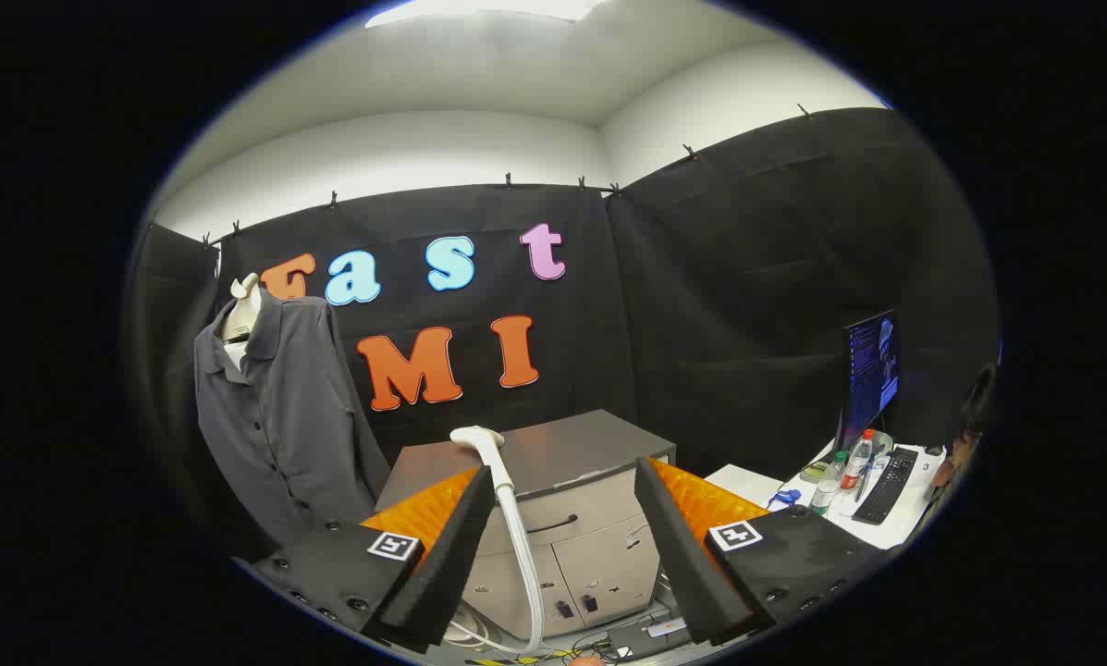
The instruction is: Iron the clothes twice with a garment steamer, once on the left side and once on the right side.
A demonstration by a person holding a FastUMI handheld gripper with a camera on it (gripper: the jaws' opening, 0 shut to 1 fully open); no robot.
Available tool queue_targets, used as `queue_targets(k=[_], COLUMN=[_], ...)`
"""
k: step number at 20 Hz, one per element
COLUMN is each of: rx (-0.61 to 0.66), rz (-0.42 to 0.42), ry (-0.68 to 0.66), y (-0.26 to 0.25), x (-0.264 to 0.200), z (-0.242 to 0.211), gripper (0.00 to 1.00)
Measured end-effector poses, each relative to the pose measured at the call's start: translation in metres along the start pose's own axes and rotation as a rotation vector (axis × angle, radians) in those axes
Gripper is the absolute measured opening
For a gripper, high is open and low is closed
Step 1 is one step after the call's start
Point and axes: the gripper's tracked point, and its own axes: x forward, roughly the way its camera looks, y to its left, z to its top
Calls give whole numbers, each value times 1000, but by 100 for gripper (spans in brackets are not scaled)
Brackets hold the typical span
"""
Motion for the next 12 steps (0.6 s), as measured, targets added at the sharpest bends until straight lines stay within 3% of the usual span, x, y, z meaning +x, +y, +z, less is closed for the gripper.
queue_targets(k=[12], rx=[0], rz=[-7], ry=[18], y=[0], x=[7], z=[-4], gripper=[98])
